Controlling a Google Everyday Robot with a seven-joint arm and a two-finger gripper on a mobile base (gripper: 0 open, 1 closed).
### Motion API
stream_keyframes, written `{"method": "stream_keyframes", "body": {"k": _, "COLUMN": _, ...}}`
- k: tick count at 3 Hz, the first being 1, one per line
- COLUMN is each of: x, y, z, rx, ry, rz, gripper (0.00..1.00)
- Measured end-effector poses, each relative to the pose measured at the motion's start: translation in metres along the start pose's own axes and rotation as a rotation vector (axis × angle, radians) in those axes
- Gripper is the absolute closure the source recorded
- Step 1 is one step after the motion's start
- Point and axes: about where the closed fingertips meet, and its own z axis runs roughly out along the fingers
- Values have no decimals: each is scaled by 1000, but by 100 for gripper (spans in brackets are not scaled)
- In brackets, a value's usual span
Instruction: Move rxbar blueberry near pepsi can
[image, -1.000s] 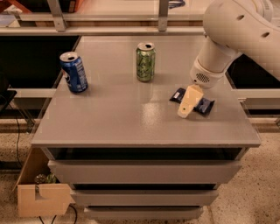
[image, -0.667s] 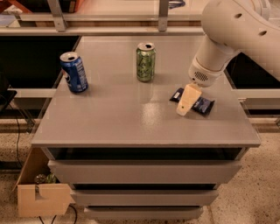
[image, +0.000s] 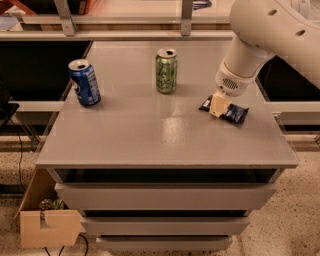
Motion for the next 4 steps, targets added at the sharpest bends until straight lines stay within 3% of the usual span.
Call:
{"method": "stream_keyframes", "body": {"k": 1, "x": -7, "y": -3, "z": -12, "rx": 6, "ry": -2, "rz": -34, "gripper": 100}}
{"method": "stream_keyframes", "body": {"k": 3, "x": -40, "y": -2, "z": -78, "rx": 30, "ry": -64, "rz": -183, "gripper": 100}}
{"method": "stream_keyframes", "body": {"k": 4, "x": -41, "y": -2, "z": -78, "rx": 30, "ry": -64, "rz": -183, "gripper": 100}}
